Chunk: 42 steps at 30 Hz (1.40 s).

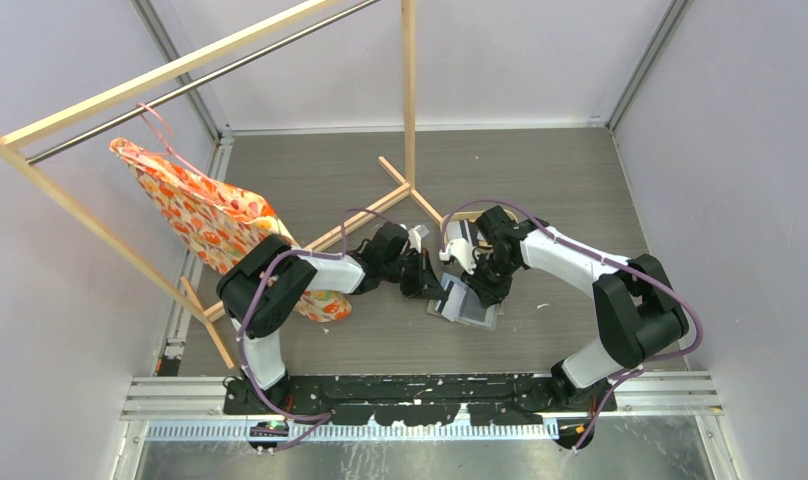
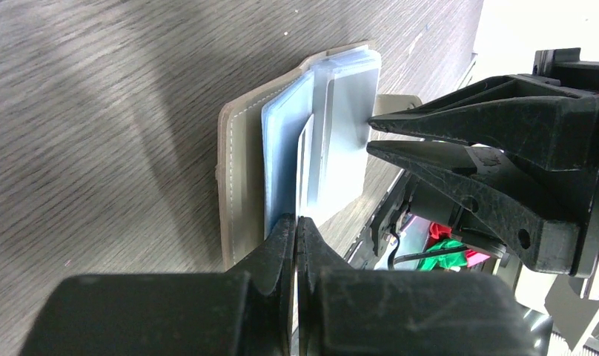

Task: Put the credit cards into the card holder
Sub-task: Insert the credit card into the card holder.

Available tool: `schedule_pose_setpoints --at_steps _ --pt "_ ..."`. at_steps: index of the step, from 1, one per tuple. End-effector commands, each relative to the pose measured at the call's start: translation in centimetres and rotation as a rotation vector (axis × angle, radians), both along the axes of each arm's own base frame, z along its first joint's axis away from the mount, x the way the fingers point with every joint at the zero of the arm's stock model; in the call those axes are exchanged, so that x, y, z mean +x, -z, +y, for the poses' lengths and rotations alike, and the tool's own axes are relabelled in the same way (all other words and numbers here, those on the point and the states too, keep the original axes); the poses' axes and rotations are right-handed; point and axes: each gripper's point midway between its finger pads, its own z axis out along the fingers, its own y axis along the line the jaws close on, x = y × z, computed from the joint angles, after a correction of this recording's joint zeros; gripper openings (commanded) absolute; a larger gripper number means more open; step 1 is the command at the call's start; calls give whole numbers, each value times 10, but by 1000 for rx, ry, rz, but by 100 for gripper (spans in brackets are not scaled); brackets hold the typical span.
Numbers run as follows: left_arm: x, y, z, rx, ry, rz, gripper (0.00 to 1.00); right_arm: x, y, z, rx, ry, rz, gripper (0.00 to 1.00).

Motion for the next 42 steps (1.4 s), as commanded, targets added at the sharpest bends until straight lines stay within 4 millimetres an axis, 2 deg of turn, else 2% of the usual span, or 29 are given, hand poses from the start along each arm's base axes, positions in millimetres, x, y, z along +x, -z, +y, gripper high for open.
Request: schedule_pose_setpoints --at_steps 1,6,10,15,22,29,35,42 --pt "0 -10 -2 -31 12 -17 0 2 -1 -4 -27 -16 -18 22" --pt "1 -14 2 -36 -14 -44 0 2 -2 -4 -26 -16 -20 23" --pt "6 -31 5 -75 -46 -128 0 2 -8 -1 -6 -14 -26 24" --pt "3 -49 4 -136 -20 -178 0 1 -25 1 54 -6 -41 30" --pt "1 -44 6 -136 -17 -191 0 -3 -55 0 217 63 -24 34" --pt "11 -30 0 -82 -33 -195 0 -7 -39 -2 189 32 22 31" --pt "11 -19 -6 -69 -21 -172 0 -6 -32 -2 160 26 26 30" --pt "13 -27 -10 -118 -34 -211 0 -6 -30 -3 146 24 27 29"
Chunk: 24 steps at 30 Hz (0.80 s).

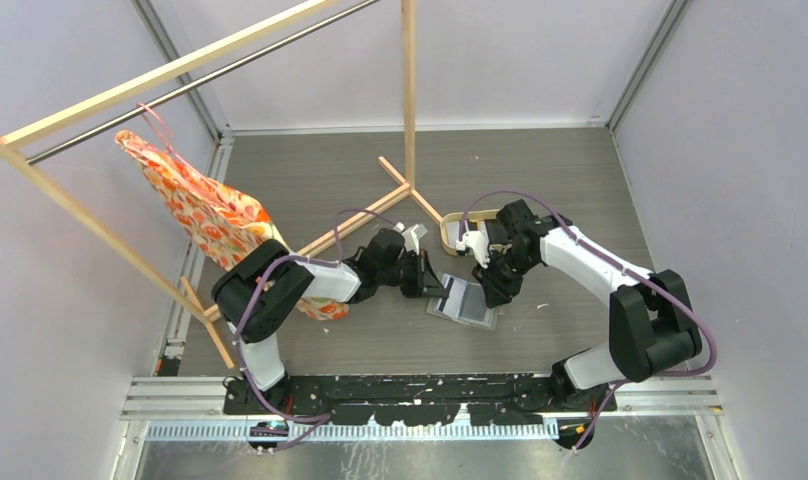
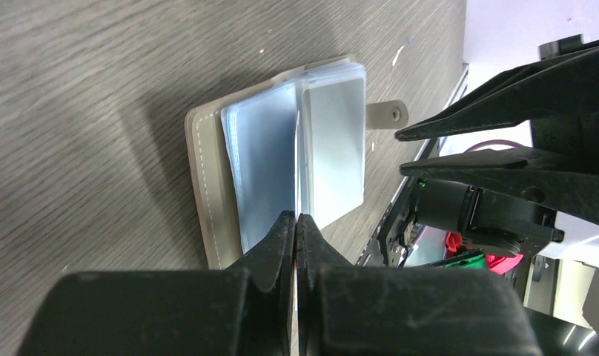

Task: Put the credit cards into the card holder
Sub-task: Insert the credit card into the card holder.

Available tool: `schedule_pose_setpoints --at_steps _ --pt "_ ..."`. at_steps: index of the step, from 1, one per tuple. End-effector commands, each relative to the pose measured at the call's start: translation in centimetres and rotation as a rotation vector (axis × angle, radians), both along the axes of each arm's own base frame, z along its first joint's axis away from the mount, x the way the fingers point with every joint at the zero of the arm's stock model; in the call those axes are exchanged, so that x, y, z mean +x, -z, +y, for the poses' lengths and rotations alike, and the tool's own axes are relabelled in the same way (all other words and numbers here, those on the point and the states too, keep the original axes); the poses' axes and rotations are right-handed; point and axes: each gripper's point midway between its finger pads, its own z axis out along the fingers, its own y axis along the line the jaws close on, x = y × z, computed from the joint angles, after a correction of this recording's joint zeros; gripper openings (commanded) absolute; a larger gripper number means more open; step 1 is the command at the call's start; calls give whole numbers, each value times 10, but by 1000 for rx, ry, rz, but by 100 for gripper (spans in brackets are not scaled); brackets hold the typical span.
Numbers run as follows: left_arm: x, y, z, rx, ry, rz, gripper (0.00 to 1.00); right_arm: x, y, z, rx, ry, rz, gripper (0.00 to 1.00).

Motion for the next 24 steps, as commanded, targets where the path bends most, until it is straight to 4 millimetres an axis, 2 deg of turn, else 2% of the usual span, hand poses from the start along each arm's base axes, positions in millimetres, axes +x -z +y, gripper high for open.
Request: schedule_pose_setpoints --at_steps 1,6,11,24 --pt "12 -27 -9 -91 -13 -112 0 4 -4 2 5 -22 -26 29" --pt "16 -41 -9 -132 -34 -174 0 5 -6 2 7 -21 -32 29" --pt "20 -47 -12 -141 -73 -216 0 5 -6 2 7 -18 -31 29" --pt "25 -34 -18 -123 -129 -224 0 5 -5 2 6 -17 -32 29"
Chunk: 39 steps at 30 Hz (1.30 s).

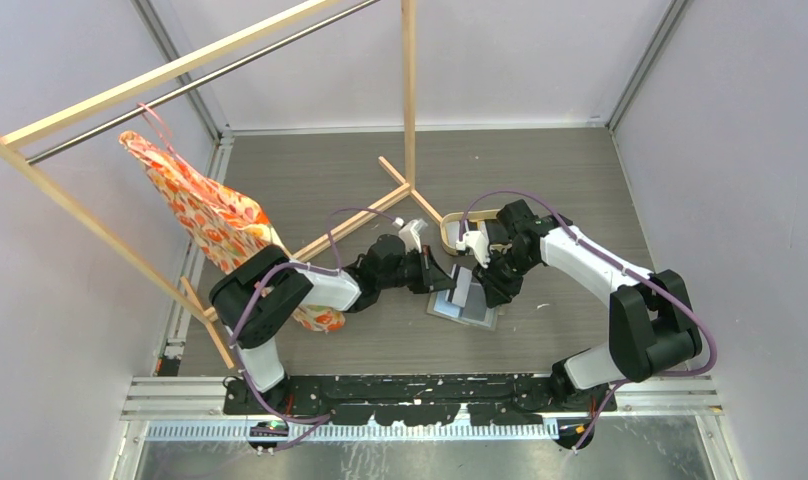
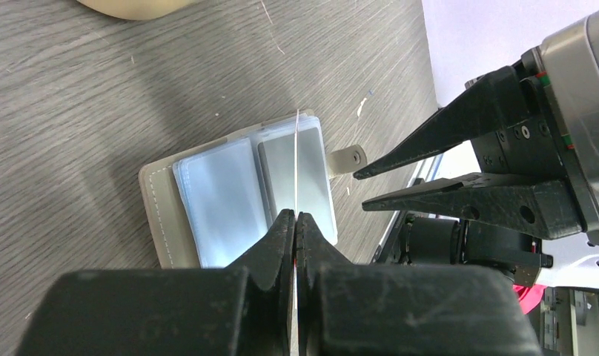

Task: Put the credit cards into the card holder
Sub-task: Insert the credit card into the card holder.

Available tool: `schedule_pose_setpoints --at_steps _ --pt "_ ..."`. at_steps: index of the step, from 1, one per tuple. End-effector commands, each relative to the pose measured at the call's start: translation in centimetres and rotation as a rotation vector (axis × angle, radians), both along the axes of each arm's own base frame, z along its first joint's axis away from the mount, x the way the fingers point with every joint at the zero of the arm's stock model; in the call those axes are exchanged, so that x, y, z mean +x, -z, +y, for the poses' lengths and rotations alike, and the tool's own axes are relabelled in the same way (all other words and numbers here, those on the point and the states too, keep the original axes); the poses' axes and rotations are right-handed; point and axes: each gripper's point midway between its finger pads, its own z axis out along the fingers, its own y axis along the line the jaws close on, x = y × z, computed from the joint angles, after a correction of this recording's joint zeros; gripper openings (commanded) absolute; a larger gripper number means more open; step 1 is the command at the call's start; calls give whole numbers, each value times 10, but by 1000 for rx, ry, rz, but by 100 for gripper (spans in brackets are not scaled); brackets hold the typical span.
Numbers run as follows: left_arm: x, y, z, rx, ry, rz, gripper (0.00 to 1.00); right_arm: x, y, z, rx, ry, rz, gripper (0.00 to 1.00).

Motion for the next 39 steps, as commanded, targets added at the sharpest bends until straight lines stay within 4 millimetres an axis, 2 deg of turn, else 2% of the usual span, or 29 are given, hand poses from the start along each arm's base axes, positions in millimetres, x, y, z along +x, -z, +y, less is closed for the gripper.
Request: schedule_pose_setpoints --at_steps 1,15,28,39 --pt "9 -6 -2 -30 -37 -40 0 5 -6 3 9 -15 -31 29" --pt "8 10 -2 -11 -39 -9 0 3 4 2 -23 -29 -14 28" --pt "5 4 -1 -43 -40 -18 0 3 14 -1 -72 -38 -5 28" --pt "4 3 0 -74 -47 -11 0 4 13 -1 -77 -33 -11 28"
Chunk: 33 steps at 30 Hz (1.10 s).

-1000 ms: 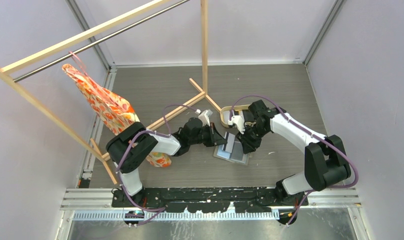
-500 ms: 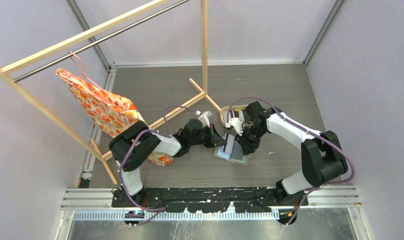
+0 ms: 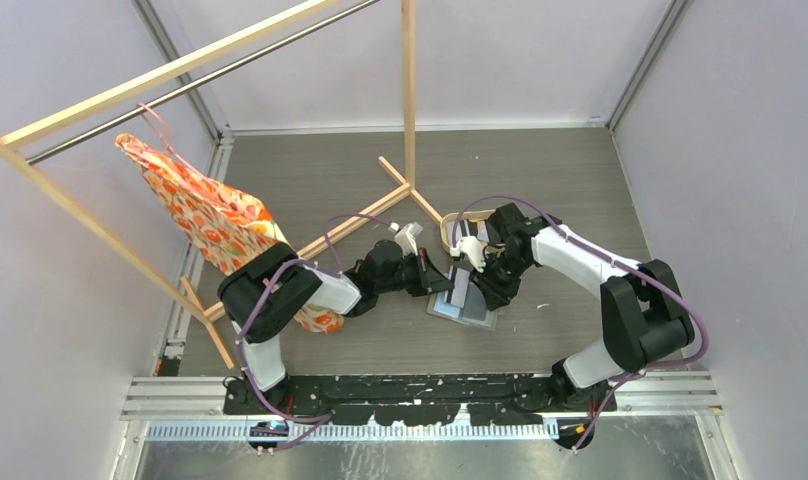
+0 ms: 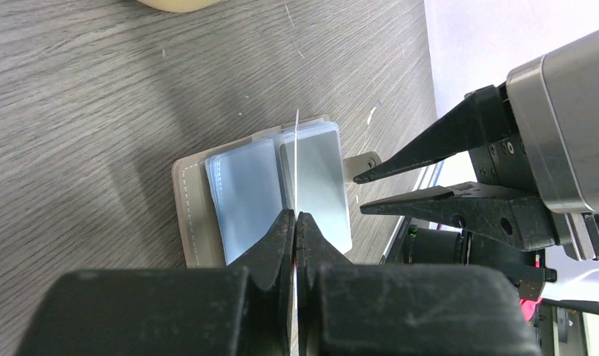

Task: Put the credit cards into the card holder
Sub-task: Insert the credit card into the card holder.

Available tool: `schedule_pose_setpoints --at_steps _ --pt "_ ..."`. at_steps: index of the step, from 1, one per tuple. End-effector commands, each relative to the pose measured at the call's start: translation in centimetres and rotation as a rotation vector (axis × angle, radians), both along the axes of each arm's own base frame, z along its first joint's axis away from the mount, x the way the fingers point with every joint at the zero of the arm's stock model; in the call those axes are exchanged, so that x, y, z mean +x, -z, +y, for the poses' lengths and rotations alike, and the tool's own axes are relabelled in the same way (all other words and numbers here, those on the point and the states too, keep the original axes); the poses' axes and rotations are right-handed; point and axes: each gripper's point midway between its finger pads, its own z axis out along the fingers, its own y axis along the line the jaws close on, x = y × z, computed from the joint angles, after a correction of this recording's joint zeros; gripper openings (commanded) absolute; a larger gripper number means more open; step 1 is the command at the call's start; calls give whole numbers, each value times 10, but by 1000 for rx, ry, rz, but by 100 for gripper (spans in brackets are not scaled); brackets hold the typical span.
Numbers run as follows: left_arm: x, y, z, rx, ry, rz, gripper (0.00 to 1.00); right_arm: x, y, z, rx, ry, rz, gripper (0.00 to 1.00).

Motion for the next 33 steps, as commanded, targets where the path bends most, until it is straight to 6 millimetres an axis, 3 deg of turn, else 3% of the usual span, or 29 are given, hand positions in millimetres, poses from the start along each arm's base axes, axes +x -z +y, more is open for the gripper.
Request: schedule_pose_setpoints --at_steps 1,33 --pt "2 -11 -2 -51 -6 -38 0 5 -3 2 4 -7 -25 28" --pt "-10 9 -6 -60 9 66 0 4 -3 2 4 -8 -21 28"
